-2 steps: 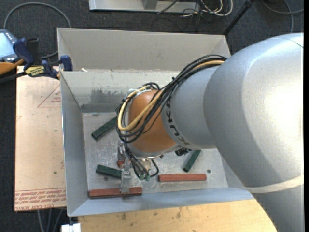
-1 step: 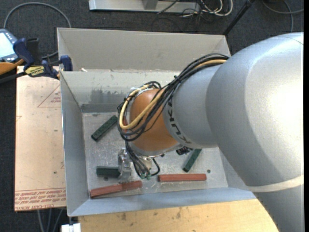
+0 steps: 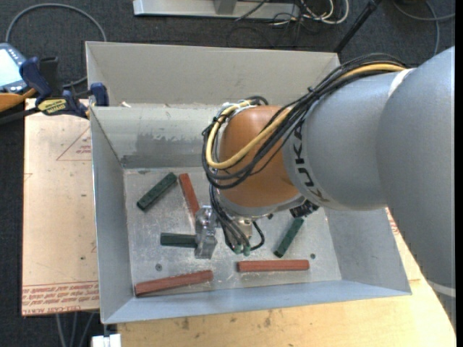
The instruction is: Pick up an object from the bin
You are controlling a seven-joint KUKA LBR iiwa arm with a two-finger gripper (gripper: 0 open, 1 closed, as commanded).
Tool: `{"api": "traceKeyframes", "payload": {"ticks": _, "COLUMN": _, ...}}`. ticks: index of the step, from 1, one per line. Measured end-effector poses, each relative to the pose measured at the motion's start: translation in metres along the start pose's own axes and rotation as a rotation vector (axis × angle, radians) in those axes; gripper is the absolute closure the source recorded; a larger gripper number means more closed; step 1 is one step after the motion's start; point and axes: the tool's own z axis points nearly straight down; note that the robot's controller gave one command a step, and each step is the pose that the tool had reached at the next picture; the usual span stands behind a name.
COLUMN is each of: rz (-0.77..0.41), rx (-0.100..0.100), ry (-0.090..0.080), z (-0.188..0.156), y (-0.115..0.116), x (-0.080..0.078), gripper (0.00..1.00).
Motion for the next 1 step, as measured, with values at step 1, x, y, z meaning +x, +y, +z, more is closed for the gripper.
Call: {"api": "traceKeyframes", "payload": {"ticks": 1, "rz": -0.028, "rx": -0.003, "ry": -0.004, "z": -0.0684, "y": 0.041, "x": -0.0294, "gripper": 1.0}}
